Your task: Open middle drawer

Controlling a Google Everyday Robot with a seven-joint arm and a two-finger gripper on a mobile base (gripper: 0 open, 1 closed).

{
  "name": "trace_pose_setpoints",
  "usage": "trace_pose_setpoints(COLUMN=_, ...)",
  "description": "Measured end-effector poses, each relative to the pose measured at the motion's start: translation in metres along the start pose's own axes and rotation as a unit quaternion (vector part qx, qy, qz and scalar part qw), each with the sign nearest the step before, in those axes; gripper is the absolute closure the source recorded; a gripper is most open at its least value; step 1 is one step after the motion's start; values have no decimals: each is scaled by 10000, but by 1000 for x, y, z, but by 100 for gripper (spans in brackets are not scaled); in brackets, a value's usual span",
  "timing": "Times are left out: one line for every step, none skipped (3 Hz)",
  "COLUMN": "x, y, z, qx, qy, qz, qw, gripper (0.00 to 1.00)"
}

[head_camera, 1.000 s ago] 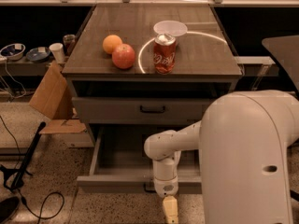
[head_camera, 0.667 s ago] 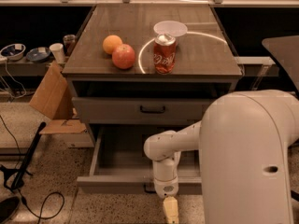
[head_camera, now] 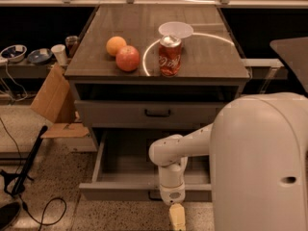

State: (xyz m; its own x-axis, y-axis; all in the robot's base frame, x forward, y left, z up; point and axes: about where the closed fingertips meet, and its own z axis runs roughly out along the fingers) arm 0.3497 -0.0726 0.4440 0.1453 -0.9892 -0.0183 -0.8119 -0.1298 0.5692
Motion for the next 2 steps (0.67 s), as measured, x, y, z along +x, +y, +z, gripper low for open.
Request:
trace_pose_setpoints(x=-5, y=9, z=-3, qx=78, qy=-166, qz=-104, qw=9998, gripper=0)
trace_pose_setpoints(x=-5, y=19, z=-21, qx=423, qy=-506, qz=-89, qw=9978, gripper=0)
